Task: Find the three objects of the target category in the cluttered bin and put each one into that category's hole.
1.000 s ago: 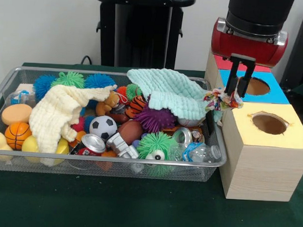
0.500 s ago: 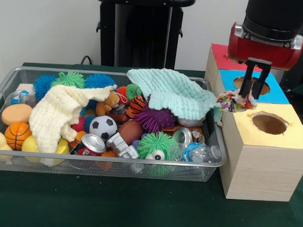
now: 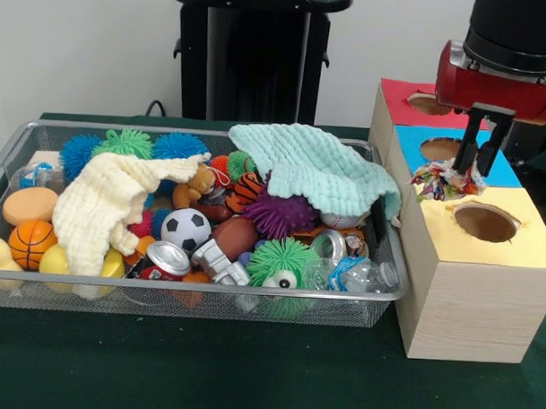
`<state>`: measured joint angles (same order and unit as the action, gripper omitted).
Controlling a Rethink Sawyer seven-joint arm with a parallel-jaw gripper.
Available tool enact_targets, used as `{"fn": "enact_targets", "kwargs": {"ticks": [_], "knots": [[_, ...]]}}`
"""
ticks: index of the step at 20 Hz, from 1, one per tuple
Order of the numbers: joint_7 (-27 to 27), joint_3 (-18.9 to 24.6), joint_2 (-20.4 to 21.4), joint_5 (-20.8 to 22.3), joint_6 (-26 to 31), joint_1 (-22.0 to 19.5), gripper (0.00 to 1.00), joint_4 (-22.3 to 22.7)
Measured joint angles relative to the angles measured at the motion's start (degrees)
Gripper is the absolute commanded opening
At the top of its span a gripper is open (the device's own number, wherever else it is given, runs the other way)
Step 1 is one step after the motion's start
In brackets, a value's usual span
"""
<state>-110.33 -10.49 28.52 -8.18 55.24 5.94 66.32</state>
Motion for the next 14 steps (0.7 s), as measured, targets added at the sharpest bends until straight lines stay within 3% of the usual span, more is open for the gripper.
{"fn": "enact_targets", "kwargs": {"ticks": [14], "knots": [[0.0, 0.0, -1.6, 0.1, 0.0, 0.1, 0.00, 0.0]]}}
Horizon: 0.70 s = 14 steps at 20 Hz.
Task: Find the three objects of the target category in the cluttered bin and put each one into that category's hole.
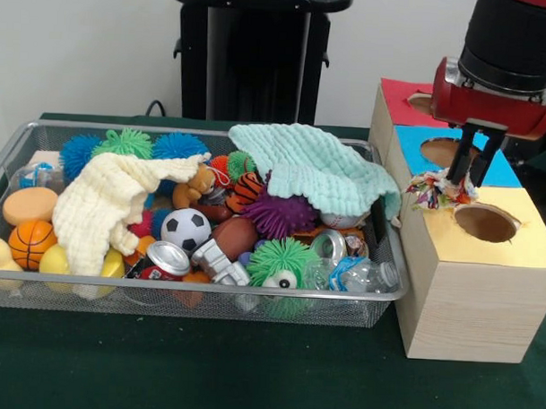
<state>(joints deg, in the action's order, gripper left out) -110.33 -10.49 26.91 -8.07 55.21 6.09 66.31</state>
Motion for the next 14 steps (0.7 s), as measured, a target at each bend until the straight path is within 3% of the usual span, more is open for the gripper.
{"fn": "enact_targets", "kwargs": {"ticks": [14], "knots": [[0.0, -0.1, -1.1, 0.1, 0.0, 1.4, 0.00, 0.0]]}}
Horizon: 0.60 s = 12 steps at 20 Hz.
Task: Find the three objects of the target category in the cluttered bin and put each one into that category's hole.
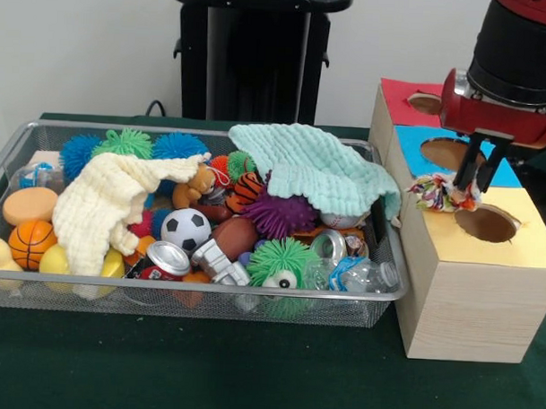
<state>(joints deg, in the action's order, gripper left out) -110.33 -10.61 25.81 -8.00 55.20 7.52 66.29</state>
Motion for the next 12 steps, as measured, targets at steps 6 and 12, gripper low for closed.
{"fn": "enact_targets", "kwargs": {"ticks": [6, 12], "knots": [[0.0, -0.7, -0.1, 0.0, 0.0, 1.6, 0.00, 0.0], [0.0, -1.3, -0.6, 0.0, 0.0, 3.2, 0.00, -0.2]]}}
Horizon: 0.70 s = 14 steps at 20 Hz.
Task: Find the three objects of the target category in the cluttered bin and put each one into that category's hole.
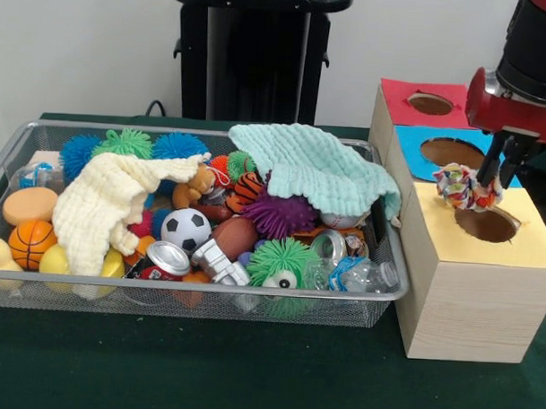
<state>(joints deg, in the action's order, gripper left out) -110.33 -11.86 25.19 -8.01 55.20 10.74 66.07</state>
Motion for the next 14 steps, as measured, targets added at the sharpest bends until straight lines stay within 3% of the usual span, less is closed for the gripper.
{"fn": "enact_targets", "kwargs": {"ticks": [8, 14], "knots": [[0.0, 0.0, -1.6, 0.0, 0.0, 0.3, 0.00, -1.1], [0.0, 0.0, -4.2, -0.3, 0.0, 0.3, 0.00, -4.5]]}}
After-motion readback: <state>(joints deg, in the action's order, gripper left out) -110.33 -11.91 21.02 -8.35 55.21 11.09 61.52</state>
